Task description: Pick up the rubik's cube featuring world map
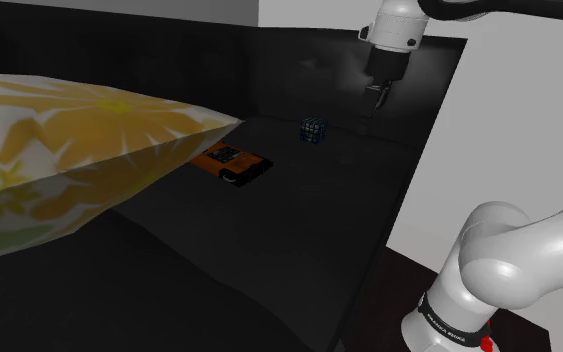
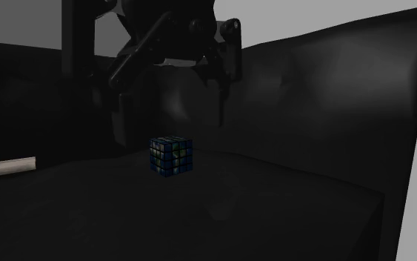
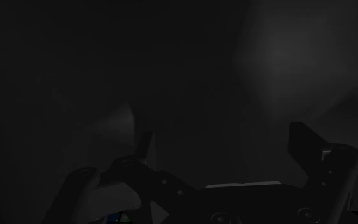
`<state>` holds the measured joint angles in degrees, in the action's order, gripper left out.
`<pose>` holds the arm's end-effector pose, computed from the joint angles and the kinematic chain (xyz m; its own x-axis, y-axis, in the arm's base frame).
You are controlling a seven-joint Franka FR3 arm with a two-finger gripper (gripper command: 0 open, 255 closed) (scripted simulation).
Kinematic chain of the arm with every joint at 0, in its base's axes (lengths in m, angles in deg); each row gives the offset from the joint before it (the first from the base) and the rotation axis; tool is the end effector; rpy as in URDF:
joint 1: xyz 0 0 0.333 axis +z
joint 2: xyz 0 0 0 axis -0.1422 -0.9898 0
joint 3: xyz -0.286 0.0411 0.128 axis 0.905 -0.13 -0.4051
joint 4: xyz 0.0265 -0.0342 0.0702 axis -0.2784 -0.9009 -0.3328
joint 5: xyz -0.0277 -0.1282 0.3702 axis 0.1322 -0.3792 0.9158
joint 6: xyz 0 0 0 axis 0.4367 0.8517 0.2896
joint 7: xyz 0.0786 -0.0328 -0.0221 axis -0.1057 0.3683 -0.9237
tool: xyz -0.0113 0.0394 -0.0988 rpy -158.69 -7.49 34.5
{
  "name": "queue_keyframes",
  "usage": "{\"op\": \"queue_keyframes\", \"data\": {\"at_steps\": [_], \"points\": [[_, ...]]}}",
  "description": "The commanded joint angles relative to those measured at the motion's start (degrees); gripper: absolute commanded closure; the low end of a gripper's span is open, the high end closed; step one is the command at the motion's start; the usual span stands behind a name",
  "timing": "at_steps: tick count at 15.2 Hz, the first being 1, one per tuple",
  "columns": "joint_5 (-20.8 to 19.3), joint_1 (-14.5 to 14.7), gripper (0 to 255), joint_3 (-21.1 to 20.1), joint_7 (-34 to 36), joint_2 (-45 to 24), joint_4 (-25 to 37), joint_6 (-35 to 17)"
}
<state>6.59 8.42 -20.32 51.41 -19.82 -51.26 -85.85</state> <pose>0.2959 -0.0127 0.6374 0.9863 0.1516 0.0657 0.1481 -0.9875 0.0545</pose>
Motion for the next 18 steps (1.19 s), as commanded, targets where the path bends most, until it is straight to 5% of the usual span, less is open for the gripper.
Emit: {"op": "queue_keyframes", "data": {"at_steps": [1, 18], "points": [[0.0, 0.0, 0, 0.0, 0.0, 0.0, 0.0, 0.0], [0.2, -1.9, 0, 6.4, -3.3, -30.3, 17.6, -16.3]]}}
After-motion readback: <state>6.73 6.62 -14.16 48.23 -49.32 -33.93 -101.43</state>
